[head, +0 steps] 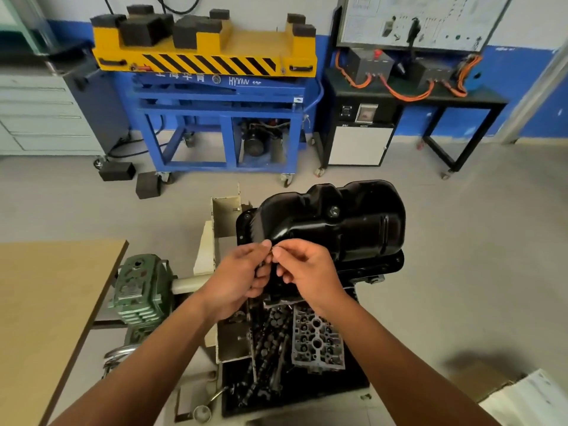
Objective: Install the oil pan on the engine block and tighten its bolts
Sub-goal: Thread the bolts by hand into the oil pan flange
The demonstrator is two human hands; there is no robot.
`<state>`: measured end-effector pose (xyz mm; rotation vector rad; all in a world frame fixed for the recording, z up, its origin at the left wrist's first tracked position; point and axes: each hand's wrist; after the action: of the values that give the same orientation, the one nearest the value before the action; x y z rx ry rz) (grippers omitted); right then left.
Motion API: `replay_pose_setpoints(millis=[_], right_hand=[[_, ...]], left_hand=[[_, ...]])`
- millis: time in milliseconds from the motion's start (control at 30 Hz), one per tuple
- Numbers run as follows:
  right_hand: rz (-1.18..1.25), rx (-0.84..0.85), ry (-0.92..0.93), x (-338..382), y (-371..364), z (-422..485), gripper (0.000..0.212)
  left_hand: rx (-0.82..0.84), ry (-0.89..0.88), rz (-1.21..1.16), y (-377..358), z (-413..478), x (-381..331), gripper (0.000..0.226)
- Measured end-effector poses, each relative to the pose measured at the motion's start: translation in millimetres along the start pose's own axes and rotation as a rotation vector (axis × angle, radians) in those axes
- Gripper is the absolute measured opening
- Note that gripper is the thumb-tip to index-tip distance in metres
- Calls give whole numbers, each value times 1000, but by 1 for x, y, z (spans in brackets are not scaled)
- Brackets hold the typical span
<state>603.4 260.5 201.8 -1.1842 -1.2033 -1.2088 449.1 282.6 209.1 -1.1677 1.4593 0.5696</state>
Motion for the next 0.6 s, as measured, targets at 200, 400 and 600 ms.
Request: replay_pose_setpoints(millis=[200,400,600], right_hand=[[42,-22,35,5,-5,13,14],[-172,-168,94,-30,-10,5,16],[-717,-103,206,-85,-22,-4,13]], left_hand=[[148,-43,12,18,17,-13,35],[-11,23,64,44,30,11,37],[-357,160,147,85,33,56,34]])
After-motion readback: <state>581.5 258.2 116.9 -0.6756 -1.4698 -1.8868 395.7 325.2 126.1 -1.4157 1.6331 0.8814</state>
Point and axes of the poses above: each hand's wrist, its own z-axis towards the middle knuckle, its own y-axis out of the back of the hand, x = y × z
